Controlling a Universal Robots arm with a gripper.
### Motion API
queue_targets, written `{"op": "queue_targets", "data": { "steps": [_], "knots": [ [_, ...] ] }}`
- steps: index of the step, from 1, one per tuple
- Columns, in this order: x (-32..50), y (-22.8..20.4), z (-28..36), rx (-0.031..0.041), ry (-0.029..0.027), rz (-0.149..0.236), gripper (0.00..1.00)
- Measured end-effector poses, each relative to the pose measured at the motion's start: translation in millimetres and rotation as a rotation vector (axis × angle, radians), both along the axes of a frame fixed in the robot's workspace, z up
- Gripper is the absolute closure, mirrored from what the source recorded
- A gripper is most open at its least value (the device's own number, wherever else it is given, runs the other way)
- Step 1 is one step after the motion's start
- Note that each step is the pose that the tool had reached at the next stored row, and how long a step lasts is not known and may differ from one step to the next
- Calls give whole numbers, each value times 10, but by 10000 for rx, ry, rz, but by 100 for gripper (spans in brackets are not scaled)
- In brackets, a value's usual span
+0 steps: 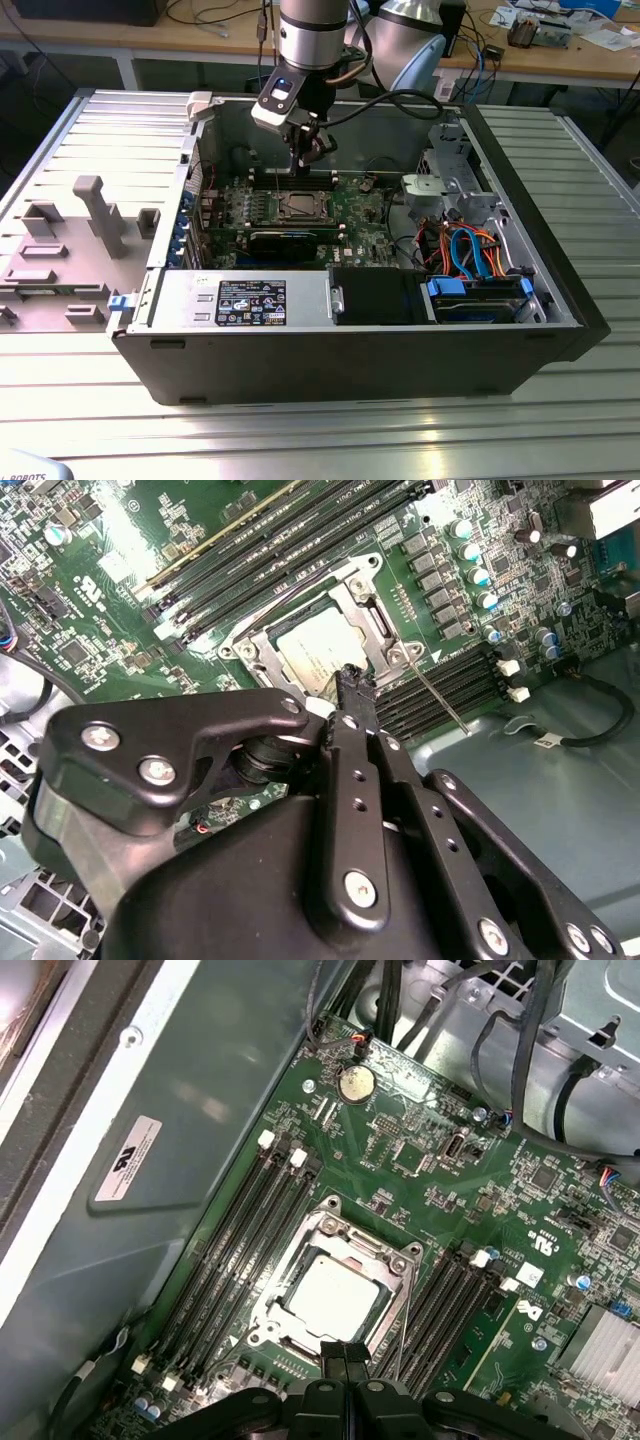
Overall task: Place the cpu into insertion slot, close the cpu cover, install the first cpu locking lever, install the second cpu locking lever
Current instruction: 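Install the first cpu locking lever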
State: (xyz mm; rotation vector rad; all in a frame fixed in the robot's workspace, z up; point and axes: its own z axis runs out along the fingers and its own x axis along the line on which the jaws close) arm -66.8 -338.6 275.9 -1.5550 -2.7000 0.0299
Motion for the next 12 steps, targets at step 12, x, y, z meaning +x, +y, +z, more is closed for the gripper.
{"op": "queue_targets", "data": {
  "steps": [12],
  "knots": [
    [0, 0, 0, 0, 0, 251, 89]
  ]
}}
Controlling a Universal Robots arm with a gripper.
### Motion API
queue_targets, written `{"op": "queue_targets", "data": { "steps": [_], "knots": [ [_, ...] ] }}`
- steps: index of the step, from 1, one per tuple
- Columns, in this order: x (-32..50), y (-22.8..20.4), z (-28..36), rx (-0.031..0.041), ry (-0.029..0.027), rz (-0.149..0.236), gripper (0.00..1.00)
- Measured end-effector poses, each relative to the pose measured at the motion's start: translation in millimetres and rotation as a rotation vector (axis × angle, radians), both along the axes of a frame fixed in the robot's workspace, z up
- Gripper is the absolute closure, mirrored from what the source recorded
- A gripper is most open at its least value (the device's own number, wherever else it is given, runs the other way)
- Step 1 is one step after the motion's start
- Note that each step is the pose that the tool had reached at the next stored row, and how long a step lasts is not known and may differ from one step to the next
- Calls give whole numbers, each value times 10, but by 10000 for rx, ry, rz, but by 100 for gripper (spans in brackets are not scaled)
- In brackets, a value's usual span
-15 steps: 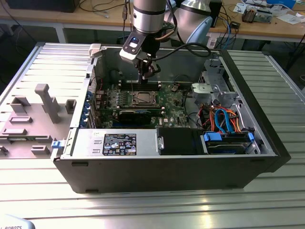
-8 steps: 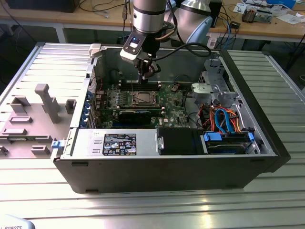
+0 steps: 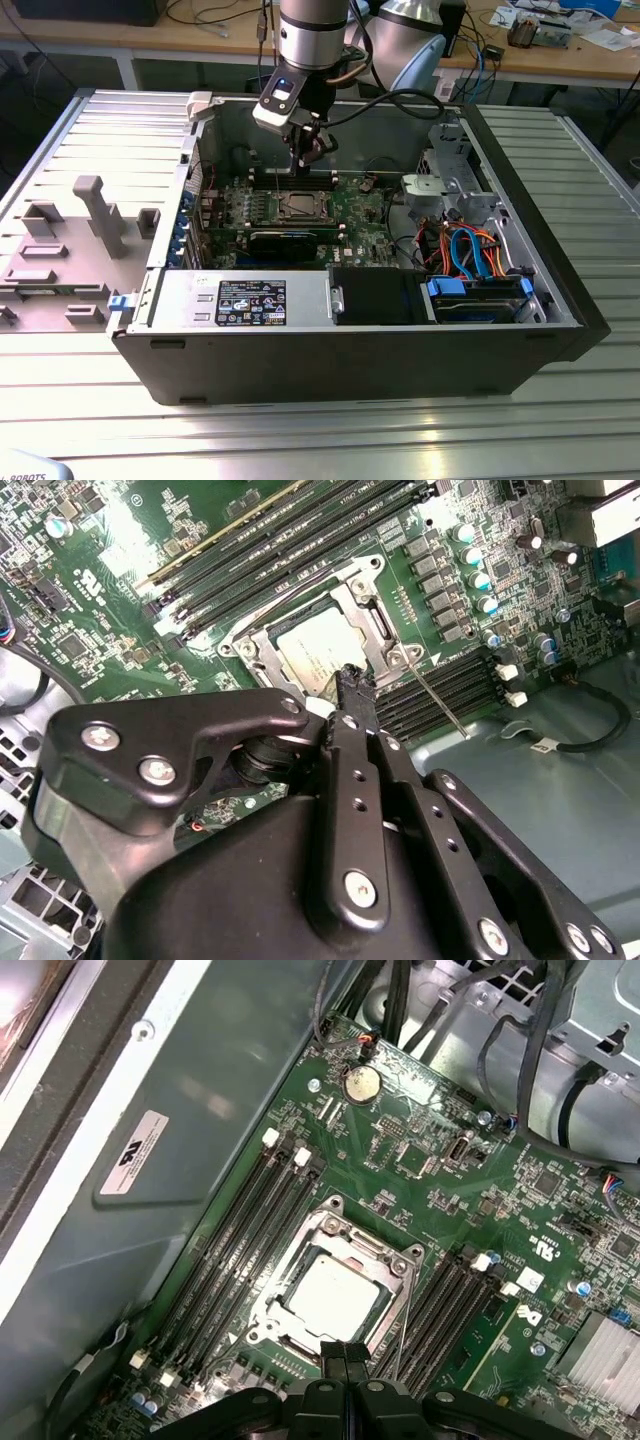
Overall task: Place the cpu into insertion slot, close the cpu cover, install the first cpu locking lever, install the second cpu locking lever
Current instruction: 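Install the first cpu locking lever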
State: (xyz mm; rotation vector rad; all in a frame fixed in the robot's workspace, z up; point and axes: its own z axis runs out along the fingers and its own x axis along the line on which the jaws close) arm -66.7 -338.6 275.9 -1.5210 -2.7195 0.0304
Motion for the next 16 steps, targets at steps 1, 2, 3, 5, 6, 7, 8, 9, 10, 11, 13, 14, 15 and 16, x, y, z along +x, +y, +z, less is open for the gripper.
{"op": "queue_targets", "data": {
  "steps": [1, 2, 3, 5, 6, 7, 8, 9, 10, 11, 13, 14, 15, 16],
  "knots": [
    [0, 0, 0, 0, 0, 16, 89],
    [0, 0, 0, 0, 0, 36, 89],
    [0, 0, 0, 0, 0, 51, 89],
    [0, 0, 0, 0, 0, 82, 89],
    [0, 0, 0, 0, 0, 98, 89],
    [0, 0, 0, 0, 0, 110, 89],
    [0, 0, 0, 0, 0, 126, 89],
    [0, 0, 0, 0, 0, 139, 89],
    [0, 0, 0, 0, 0, 159, 89],
    [0, 0, 0, 0, 0, 181, 89],
    [0, 0, 0, 0, 0, 228, 89],
    [0, 0, 0, 0, 0, 242, 89],
    [0, 0, 0, 0, 0, 258, 89],
    [0, 0, 0, 0, 0, 270, 89]
  ]
}}
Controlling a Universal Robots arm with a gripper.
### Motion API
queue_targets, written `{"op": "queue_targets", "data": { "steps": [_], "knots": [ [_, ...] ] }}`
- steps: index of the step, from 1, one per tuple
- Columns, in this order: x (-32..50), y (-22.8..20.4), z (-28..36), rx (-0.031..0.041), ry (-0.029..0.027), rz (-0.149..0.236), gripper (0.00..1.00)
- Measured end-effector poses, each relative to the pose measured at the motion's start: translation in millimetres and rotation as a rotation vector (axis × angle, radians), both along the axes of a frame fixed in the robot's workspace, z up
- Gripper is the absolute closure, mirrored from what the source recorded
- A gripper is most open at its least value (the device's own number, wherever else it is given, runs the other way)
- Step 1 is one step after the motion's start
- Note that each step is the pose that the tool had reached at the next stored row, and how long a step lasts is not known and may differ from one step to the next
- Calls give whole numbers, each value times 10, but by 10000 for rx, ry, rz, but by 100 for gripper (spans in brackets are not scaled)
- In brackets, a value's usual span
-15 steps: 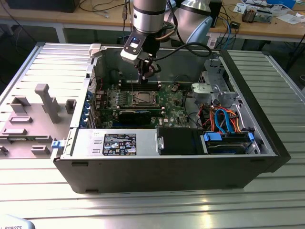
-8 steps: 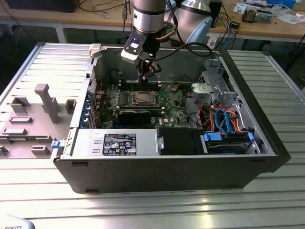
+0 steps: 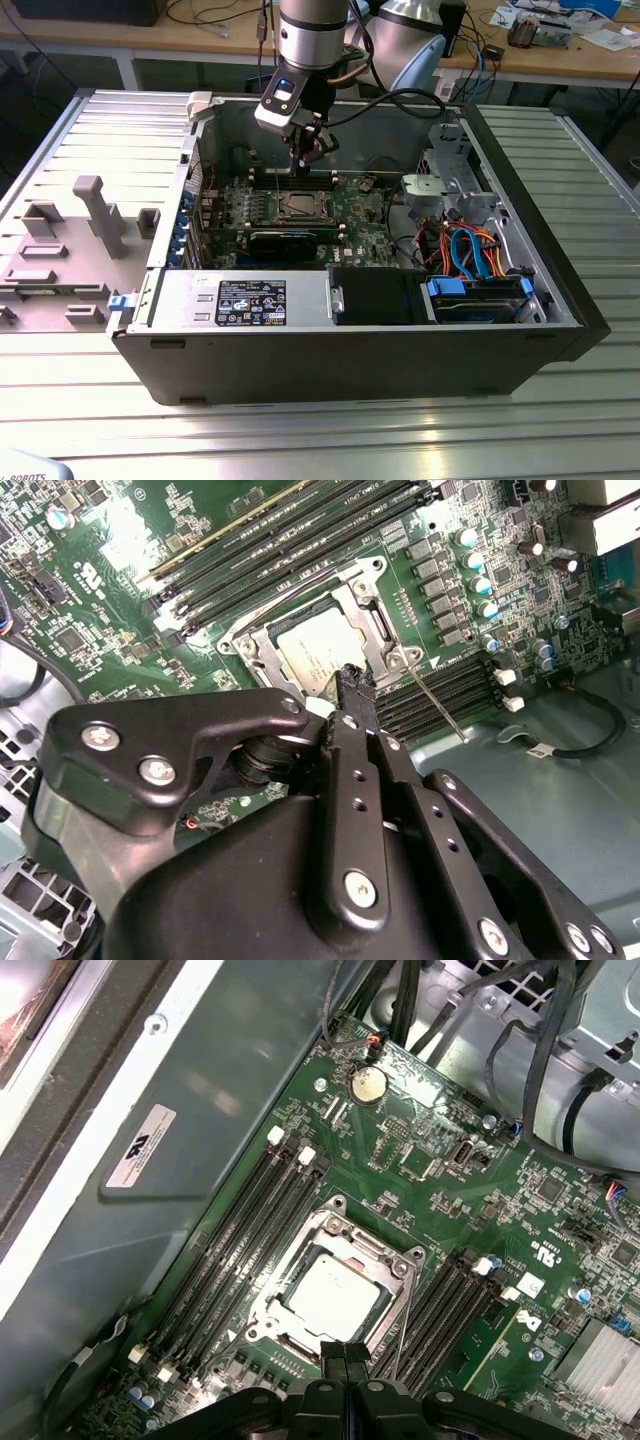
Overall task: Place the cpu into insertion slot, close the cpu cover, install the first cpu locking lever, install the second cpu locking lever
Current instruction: 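Install the first cpu locking lever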
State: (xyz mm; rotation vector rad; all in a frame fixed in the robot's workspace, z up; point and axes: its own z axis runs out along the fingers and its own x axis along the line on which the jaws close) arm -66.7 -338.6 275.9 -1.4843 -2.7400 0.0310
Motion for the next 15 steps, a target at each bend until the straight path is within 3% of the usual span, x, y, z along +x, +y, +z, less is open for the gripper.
{"op": "queue_targets", "data": {
  "steps": [15],
  "knots": [
    [0, 0, 0, 0, 0, 335, 89]
  ]
}}
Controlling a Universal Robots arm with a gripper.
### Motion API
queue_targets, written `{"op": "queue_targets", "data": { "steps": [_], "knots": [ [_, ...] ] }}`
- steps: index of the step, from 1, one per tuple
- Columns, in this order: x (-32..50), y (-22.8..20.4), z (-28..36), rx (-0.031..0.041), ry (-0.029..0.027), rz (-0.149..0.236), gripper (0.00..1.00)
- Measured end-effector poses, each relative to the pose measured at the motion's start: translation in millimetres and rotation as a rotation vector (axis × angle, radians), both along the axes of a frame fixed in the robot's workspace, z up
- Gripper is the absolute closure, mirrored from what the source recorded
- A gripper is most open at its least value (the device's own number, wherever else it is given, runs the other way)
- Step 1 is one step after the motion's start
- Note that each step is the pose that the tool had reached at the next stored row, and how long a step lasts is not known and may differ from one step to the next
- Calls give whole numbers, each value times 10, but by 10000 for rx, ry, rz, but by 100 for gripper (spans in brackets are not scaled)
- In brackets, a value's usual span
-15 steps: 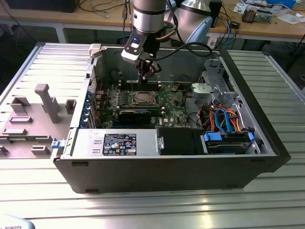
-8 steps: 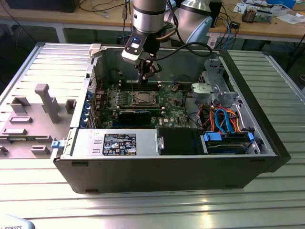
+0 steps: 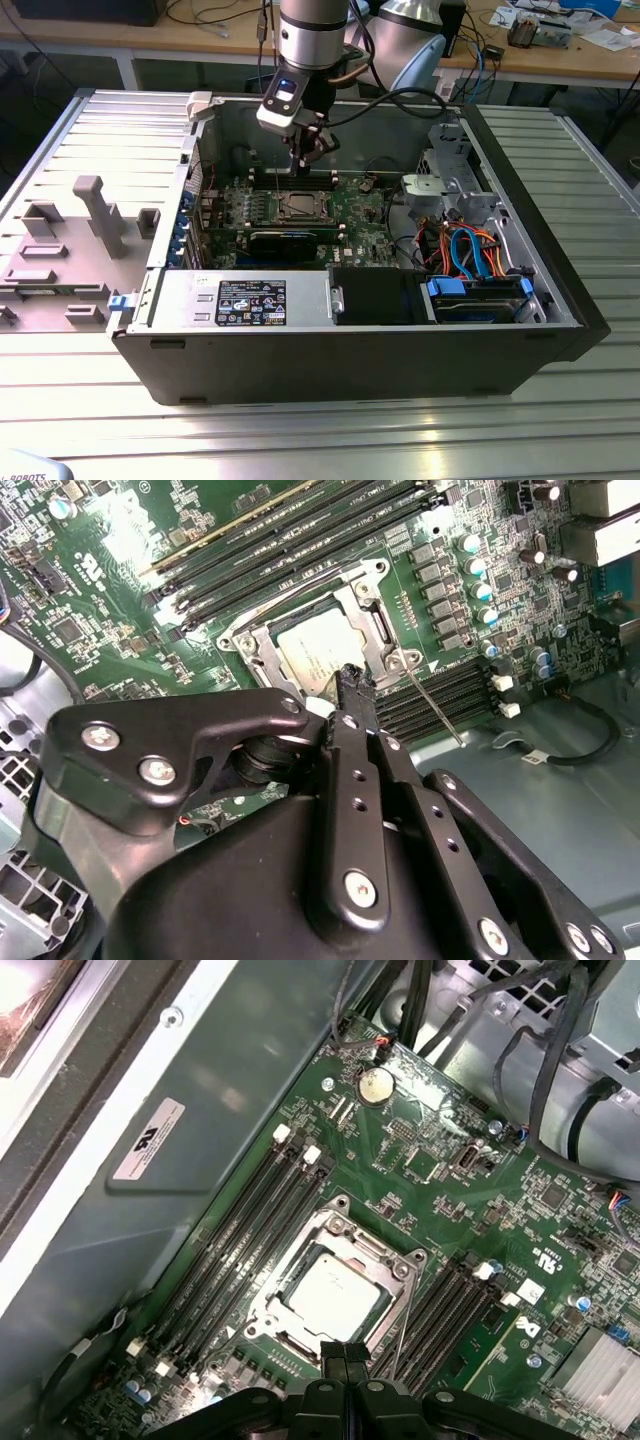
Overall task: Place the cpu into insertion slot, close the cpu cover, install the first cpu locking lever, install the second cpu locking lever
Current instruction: 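Install the first cpu locking lever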
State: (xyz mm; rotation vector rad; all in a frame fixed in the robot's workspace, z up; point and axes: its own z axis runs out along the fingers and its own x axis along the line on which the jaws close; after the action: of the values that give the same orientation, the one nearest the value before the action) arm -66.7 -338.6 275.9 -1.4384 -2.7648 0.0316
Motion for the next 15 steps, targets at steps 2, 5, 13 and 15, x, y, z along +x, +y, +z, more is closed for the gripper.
{"op": "queue_targets", "data": {
  "steps": [2, 5, 13, 15],
  "knots": [
    [0, 0, 0, 0, 0, 45, 89],
    [0, 0, 0, 0, 0, 70, 89],
    [0, 0, 0, 0, 0, 135, 89],
    [0, 0, 0, 0, 0, 160, 89]
  ]
}}
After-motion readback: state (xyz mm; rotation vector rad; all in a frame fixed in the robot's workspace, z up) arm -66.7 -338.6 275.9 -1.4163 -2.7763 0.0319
